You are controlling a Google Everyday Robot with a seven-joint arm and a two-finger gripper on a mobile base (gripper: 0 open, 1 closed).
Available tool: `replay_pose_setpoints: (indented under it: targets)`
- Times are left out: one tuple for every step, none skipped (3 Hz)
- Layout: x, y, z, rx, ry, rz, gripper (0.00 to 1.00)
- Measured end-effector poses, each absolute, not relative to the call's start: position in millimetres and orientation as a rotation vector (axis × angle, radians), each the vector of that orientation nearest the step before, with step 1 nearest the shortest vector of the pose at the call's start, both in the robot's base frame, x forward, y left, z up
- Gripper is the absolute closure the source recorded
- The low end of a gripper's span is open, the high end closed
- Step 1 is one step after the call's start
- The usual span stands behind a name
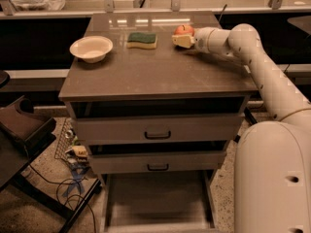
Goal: Place apple into bottom drawer
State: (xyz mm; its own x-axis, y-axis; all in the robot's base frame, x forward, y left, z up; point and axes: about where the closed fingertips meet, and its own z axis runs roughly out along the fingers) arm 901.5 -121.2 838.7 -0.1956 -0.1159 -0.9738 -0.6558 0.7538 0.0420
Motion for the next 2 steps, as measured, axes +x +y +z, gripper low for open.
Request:
replay_pose_setpoints:
  targets:
    - [899.5, -120.7, 850.9, -0.628, 1.705, 0.534, 1.0]
    - [889.3, -131.0, 872.4, -0.623, 1.672, 0.514, 1.0]
